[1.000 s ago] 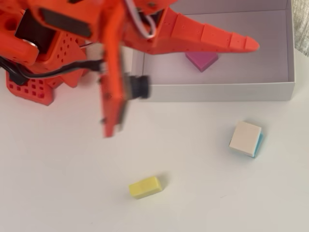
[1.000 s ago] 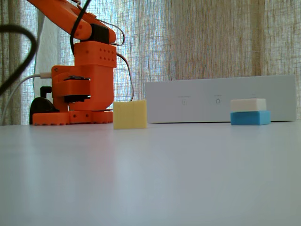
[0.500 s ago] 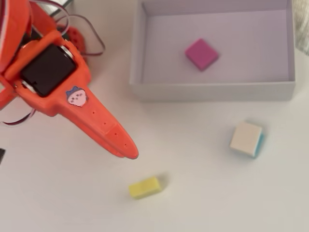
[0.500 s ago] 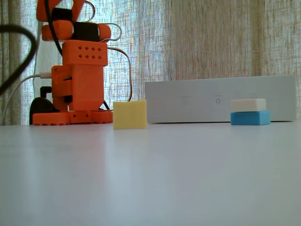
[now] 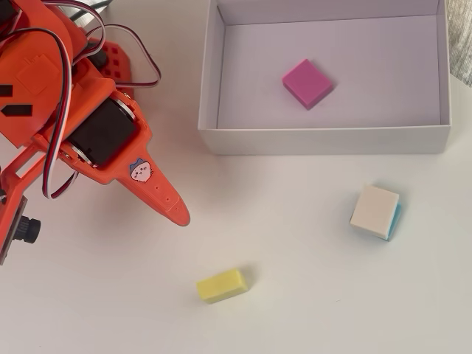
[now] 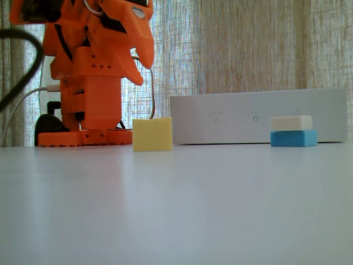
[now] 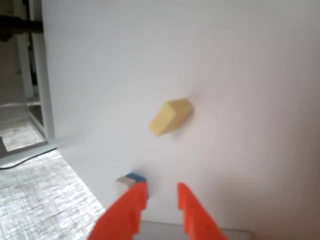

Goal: Grasp the pink cuboid and put it in the bin.

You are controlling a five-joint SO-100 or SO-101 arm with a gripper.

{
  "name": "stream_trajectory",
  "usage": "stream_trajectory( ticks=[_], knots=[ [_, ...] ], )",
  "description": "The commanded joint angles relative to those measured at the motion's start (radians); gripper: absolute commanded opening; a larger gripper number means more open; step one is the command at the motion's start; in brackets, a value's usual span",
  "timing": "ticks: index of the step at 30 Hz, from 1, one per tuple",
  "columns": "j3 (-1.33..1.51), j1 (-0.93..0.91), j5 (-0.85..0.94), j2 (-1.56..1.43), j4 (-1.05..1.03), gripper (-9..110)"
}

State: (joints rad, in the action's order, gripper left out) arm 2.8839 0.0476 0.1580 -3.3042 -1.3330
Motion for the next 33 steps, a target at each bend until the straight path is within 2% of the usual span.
stream_trajectory(
  ticks=[1,3,33],
  knots=[
    [0.011,-0.008,0.015,-0.003,-0.005,-3],
    [0.020,-0.011,0.017,-0.003,-0.002,-8],
    [0.061,-0.034,0.046,-0.005,0.002,-8]
  ],
)
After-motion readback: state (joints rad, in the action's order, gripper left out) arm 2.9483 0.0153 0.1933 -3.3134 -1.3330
